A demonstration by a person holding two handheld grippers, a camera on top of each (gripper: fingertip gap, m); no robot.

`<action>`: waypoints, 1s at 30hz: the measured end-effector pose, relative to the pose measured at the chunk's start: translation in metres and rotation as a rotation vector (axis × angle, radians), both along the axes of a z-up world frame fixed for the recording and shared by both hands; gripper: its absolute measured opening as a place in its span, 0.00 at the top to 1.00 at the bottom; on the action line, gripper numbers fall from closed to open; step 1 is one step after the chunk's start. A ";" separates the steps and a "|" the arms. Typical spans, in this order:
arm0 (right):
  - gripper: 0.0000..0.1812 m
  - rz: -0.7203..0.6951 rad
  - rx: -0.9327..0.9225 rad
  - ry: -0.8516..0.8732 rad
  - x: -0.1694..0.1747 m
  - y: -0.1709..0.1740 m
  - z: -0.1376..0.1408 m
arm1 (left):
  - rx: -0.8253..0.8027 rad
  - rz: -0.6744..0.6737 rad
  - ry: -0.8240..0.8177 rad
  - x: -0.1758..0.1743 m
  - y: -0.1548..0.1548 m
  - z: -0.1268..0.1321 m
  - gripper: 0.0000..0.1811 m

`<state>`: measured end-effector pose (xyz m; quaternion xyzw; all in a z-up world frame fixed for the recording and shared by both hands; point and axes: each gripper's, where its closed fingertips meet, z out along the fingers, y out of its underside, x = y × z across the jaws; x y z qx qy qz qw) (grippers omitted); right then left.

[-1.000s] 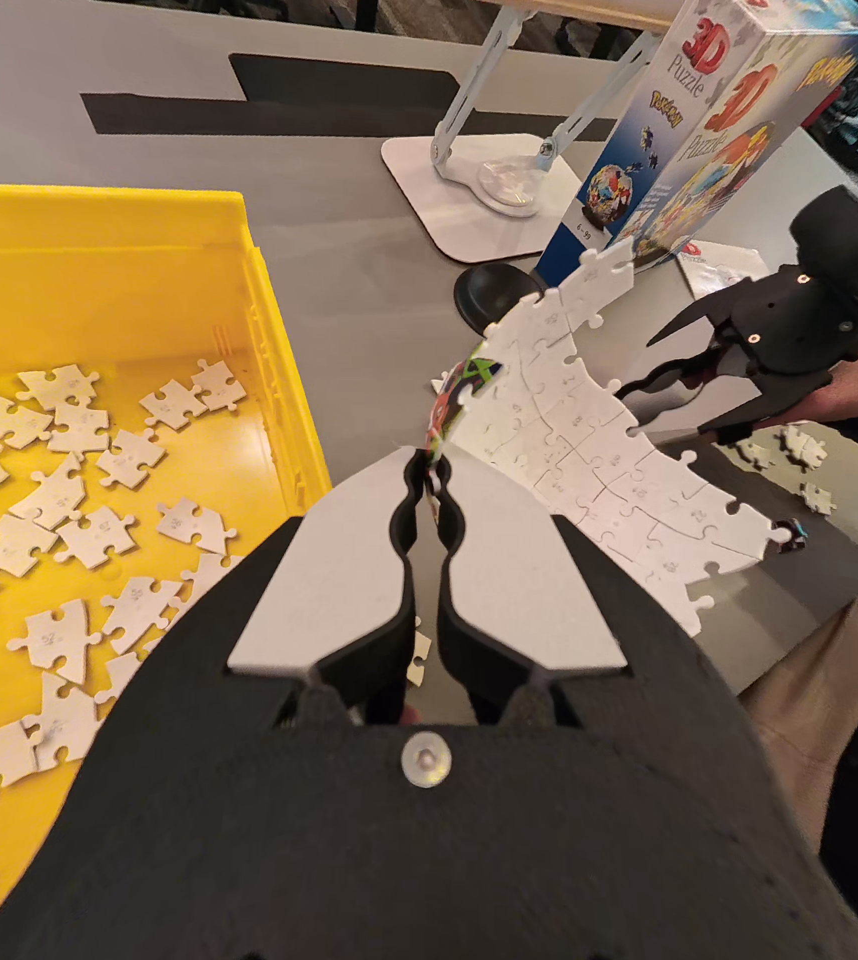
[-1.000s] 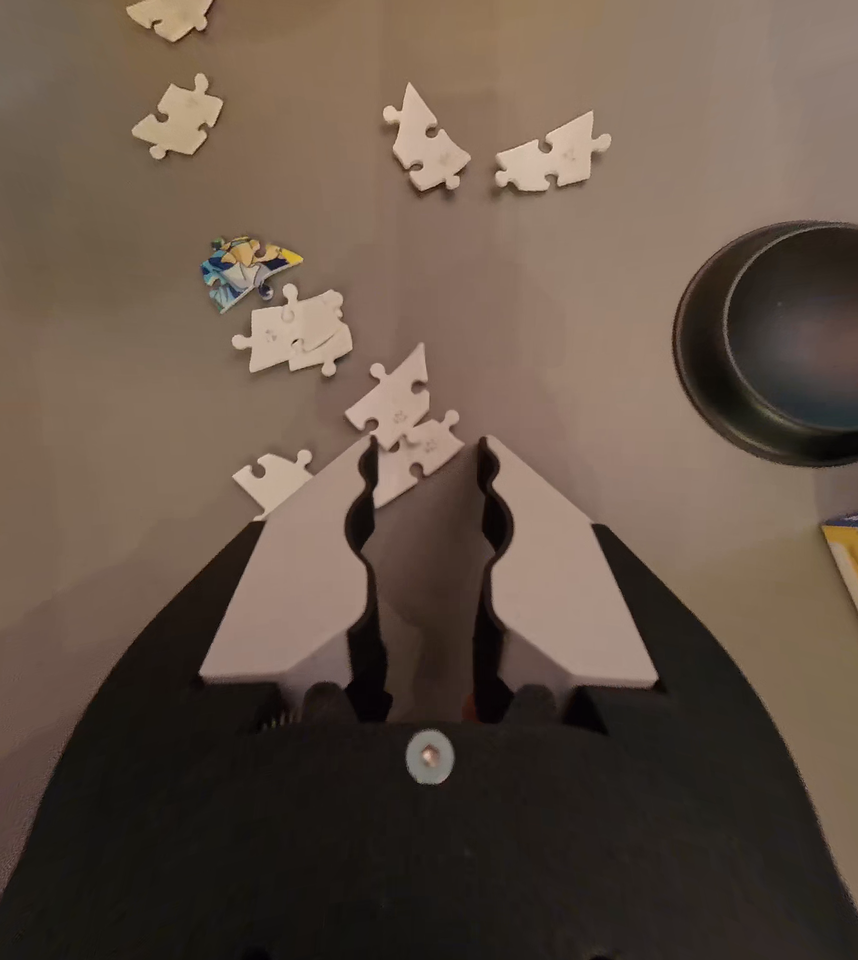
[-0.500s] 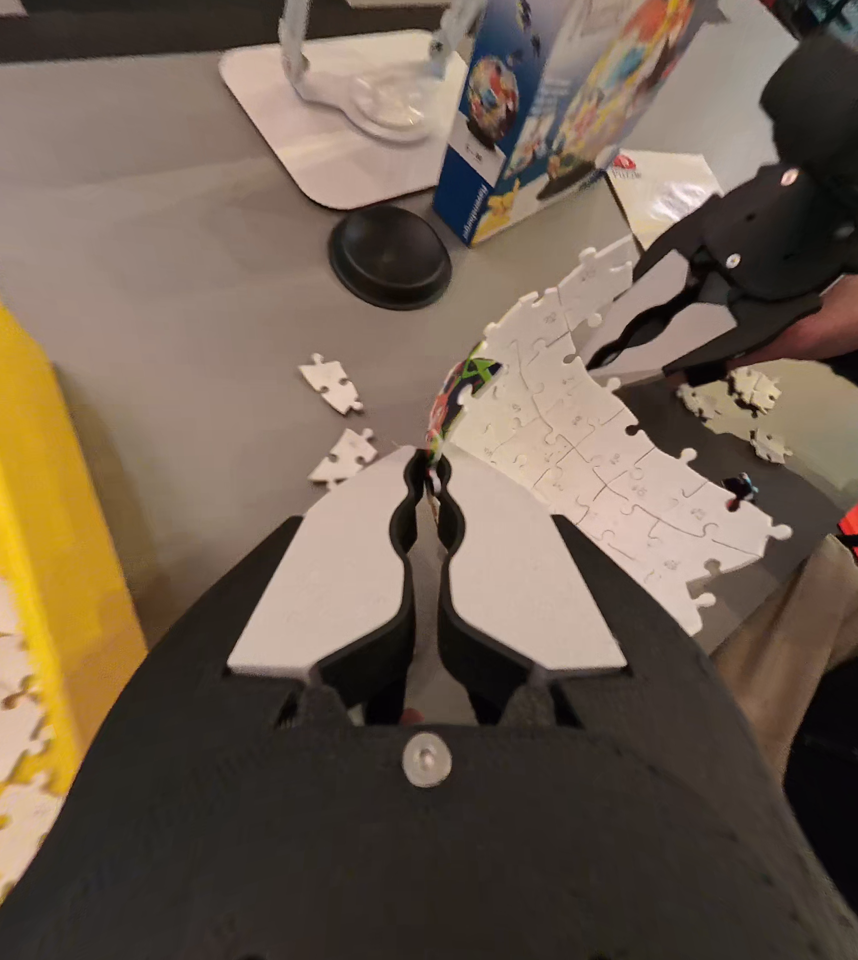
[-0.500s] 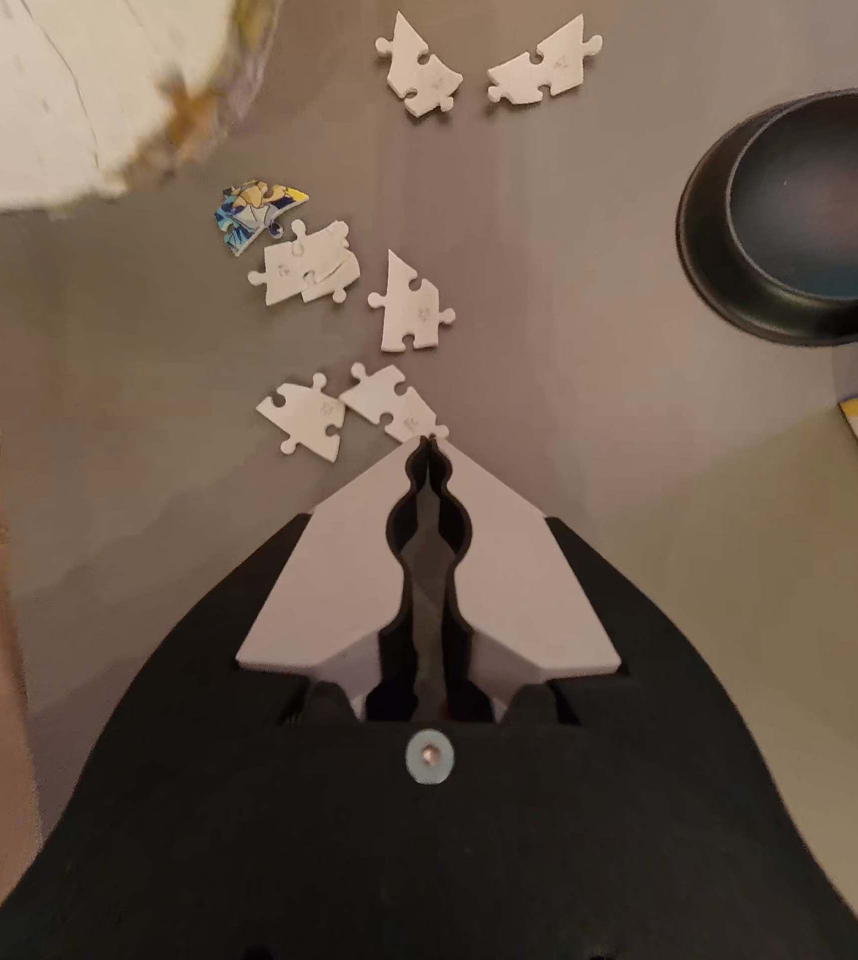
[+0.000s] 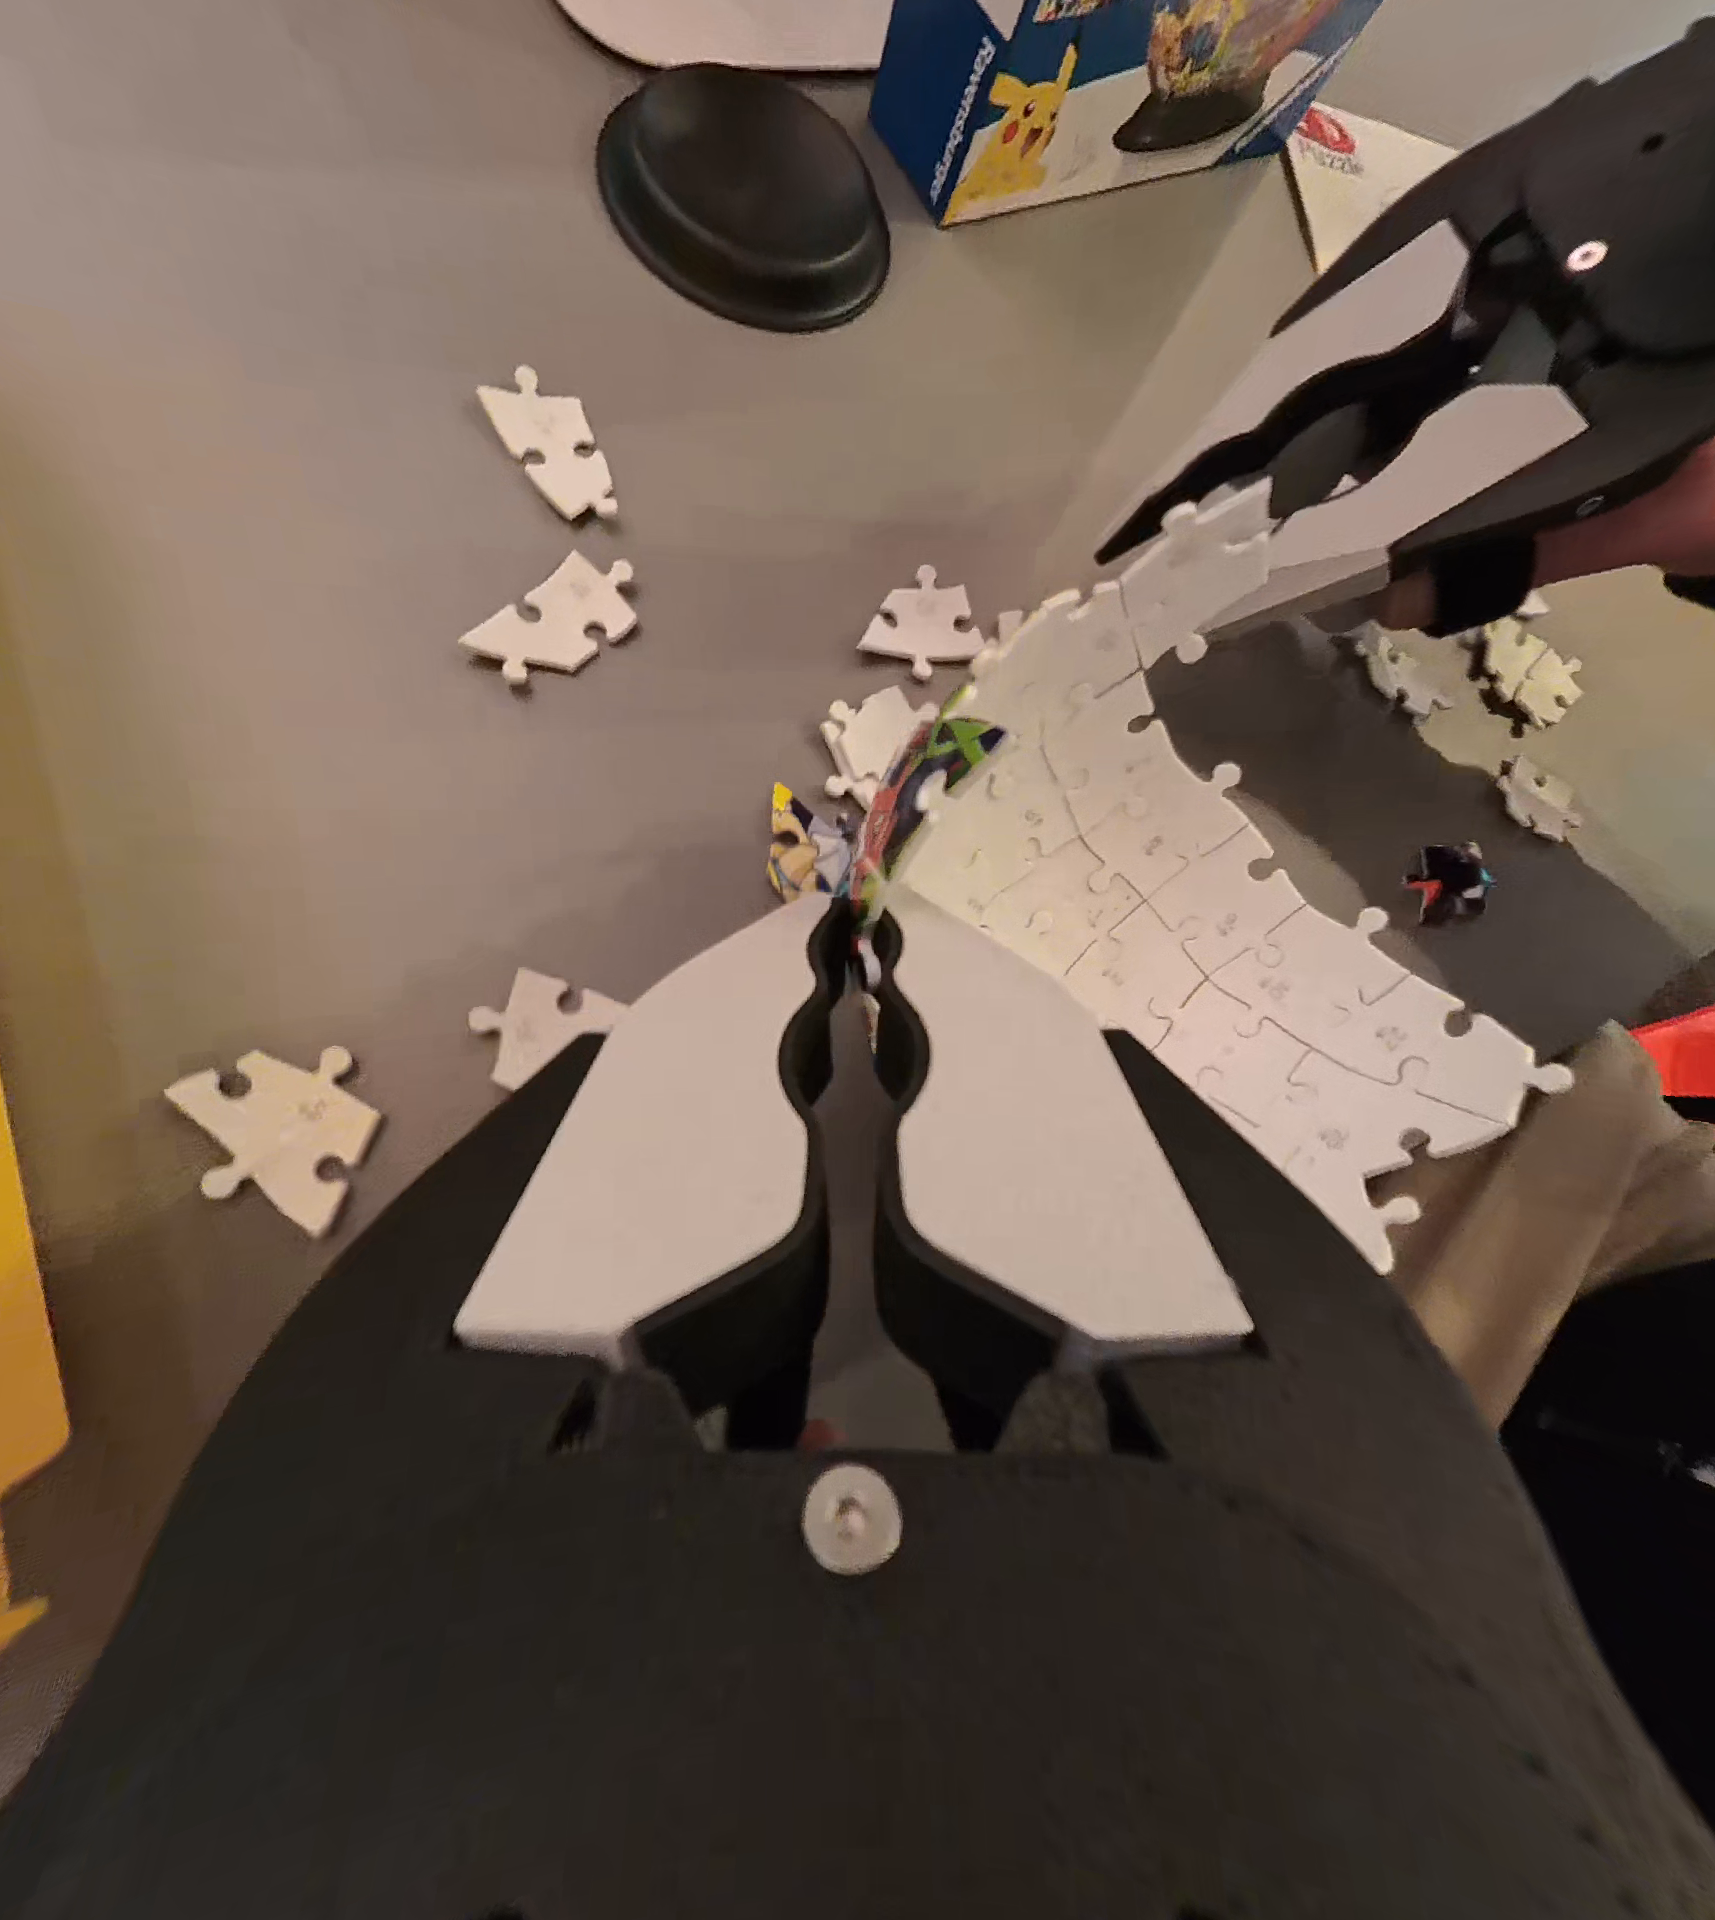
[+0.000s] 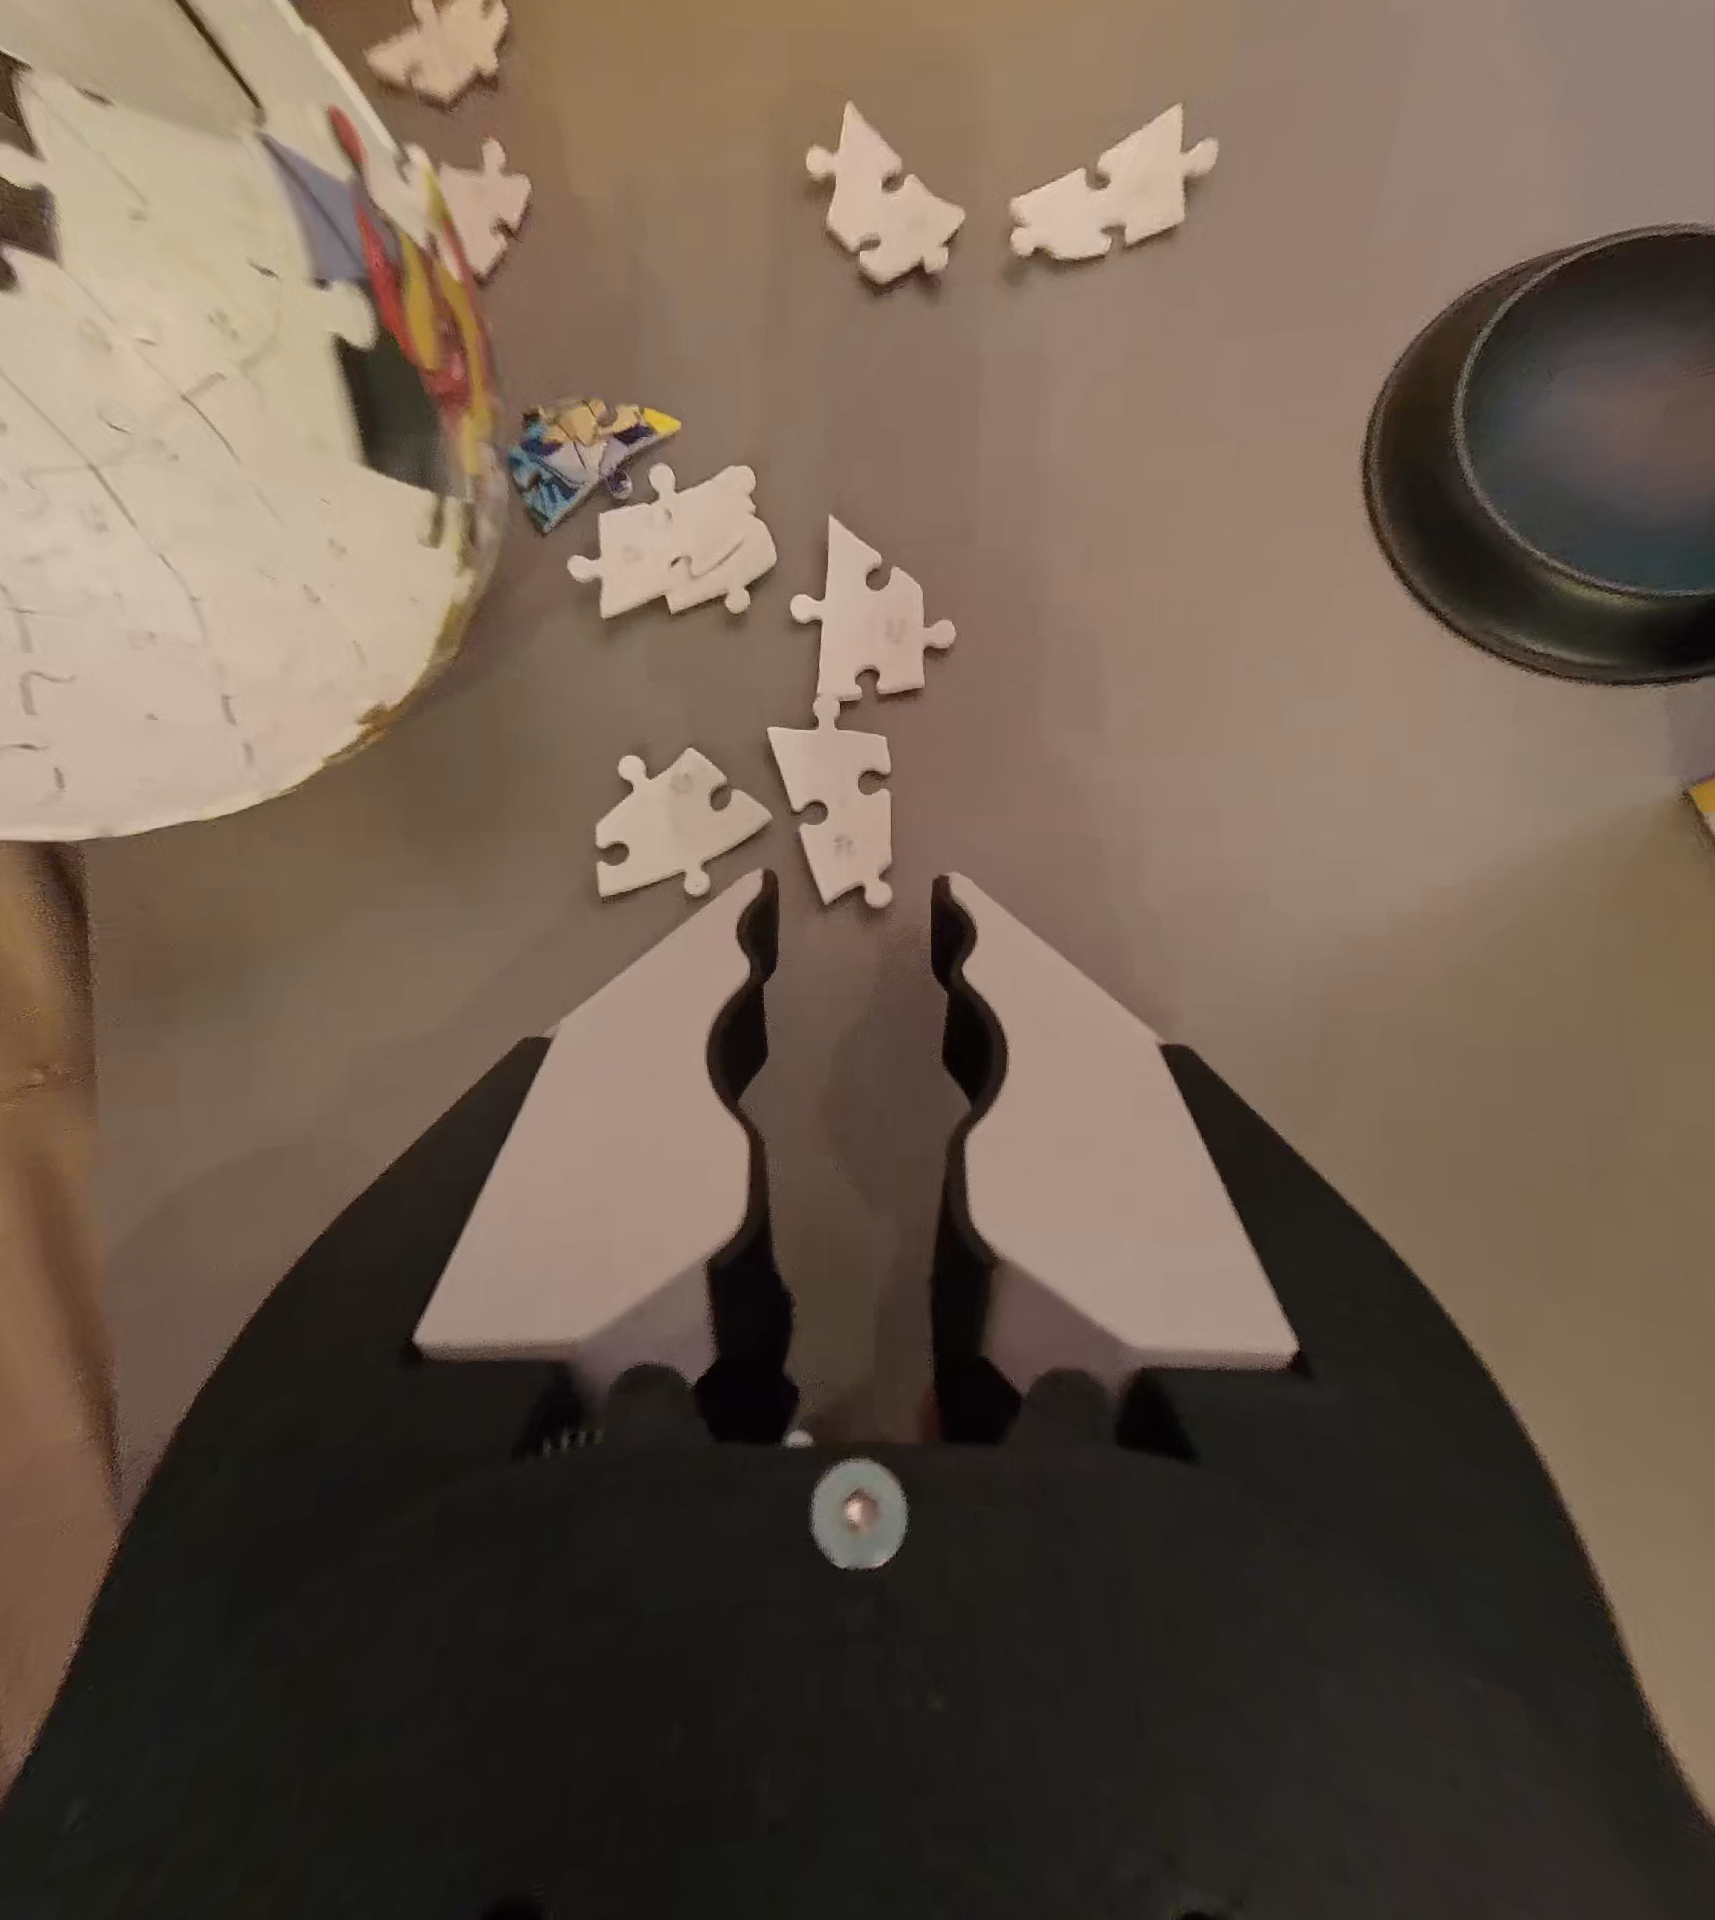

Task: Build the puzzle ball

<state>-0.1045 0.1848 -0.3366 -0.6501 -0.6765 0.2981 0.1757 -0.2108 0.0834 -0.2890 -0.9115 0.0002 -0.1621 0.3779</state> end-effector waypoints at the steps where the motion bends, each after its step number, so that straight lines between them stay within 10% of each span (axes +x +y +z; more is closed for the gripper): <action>1: 0.84 0.007 0.011 -0.019 -0.001 0.000 -0.005 | -0.002 0.006 0.005 0.000 -0.003 -0.002 0.99; 9: 0.99 0.014 -0.012 -0.018 -0.008 -0.001 -0.011 | -0.007 0.070 0.020 -0.003 -0.009 -0.013 0.98; 30: 1.00 -0.005 -0.043 0.012 0.005 -0.008 0.012 | 0.042 0.011 0.017 -0.002 -0.007 0.006 0.76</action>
